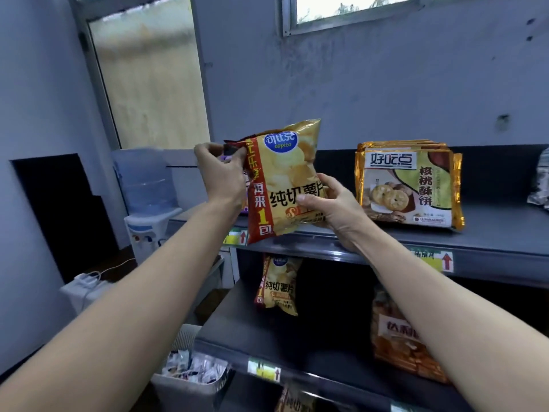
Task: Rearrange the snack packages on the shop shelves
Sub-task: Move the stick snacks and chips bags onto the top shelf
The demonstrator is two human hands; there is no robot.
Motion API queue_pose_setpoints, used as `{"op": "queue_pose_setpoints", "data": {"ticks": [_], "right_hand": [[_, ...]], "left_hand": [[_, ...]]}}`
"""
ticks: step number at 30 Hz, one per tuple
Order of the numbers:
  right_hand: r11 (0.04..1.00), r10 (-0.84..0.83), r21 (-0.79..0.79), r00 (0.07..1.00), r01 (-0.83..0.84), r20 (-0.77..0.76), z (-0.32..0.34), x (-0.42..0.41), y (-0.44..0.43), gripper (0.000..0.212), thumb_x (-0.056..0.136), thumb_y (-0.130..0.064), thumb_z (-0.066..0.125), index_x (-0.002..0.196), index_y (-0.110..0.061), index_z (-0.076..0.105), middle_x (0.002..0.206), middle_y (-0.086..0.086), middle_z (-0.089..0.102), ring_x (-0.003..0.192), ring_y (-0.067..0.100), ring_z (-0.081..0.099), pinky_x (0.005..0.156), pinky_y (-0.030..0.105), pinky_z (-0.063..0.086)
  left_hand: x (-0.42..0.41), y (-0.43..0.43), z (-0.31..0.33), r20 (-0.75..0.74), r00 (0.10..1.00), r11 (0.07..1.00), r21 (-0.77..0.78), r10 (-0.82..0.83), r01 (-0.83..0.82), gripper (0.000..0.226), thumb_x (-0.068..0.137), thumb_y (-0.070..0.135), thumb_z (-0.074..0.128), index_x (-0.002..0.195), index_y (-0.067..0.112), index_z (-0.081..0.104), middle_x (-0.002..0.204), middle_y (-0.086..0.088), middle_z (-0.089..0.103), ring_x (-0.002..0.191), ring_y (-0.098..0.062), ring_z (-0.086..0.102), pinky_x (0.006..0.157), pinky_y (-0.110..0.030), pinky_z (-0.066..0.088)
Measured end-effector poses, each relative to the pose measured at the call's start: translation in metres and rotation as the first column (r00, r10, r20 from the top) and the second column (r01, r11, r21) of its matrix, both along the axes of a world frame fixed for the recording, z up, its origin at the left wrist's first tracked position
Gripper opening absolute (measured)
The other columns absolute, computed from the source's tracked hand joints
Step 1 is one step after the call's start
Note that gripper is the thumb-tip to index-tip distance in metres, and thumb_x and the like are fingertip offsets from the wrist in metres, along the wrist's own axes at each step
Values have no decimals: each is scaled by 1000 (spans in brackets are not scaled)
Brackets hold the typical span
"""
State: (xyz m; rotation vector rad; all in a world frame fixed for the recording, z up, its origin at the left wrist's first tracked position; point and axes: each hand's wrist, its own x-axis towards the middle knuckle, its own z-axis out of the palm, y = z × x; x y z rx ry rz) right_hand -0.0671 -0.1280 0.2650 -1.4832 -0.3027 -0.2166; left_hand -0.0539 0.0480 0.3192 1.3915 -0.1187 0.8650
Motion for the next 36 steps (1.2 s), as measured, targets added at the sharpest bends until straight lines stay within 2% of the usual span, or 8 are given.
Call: {"op": "queue_pose_setpoints", "data": {"ticks": [2,7,15,18,22,24,28,36], "right_hand": [[1000,5,-30,1000,-4,27,-9,-13,7,55,75,-16,77,121,-25,49,112,4,65,107,22,63,91,39,53],[996,49,-70,999,-50,-21,-36,-37,28,57,78,-19,75,129,-20,49,112,1,66,103,16,64,83,32,55],[953,132,-245,971,-180,-202,-95,-60,43,56,91,-18,61,139,-31,35,114,-10,60,84,-7,55,51,6,41],[922,140,-308,946,-232,-292,-124,-58,52,64,92,-19,60,144,-33,25,121,-8,58,96,1,58,70,8,47],[881,68,-409,920,-237,-386,-159,-39,67,84,92,-23,60,151,-31,0,141,2,46,130,19,44,113,37,33],[856,26,-457,903,-243,-430,-173,-25,76,85,93,-25,57,151,-28,-5,150,4,36,136,22,37,115,40,29],[850,-40,-472,864,-235,-503,-198,0,89,89,90,-33,60,151,-30,-6,156,0,24,142,21,27,116,45,26],[837,-264,-535,771,-117,-580,-234,56,90,77,90,-28,62,151,-25,14,145,11,22,132,26,34,111,36,34]], "left_hand": [[-7,9,-13,-55,998,1000,-1,13,-13,23,87,26,64,87,20,42,109,-15,57,94,-25,64,81,-40,56],[-40,21,-50,-112,993,997,62,-47,54,27,97,29,49,73,17,51,73,3,60,62,-6,57,52,-15,46],[-68,48,-125,-179,979,990,81,-99,115,15,97,27,49,84,21,54,79,5,60,64,2,58,57,-14,47],[-67,59,-159,-239,964,971,179,-113,158,6,95,23,51,91,18,51,85,5,58,74,-6,56,65,-20,45],[-50,76,-197,-399,896,933,207,-192,293,13,89,9,53,94,18,46,84,5,56,73,-9,52,60,-27,41],[-36,84,-208,-473,851,917,189,-227,350,19,84,7,55,95,20,48,85,4,58,75,-16,52,60,-31,43],[-7,92,-228,-591,760,861,207,-268,465,30,88,4,57,116,13,48,108,-5,61,99,-19,57,90,-37,48],[67,79,-263,-738,604,684,274,-302,676,62,85,-3,59,141,11,38,128,-9,58,111,-21,59,101,-43,46]]}}
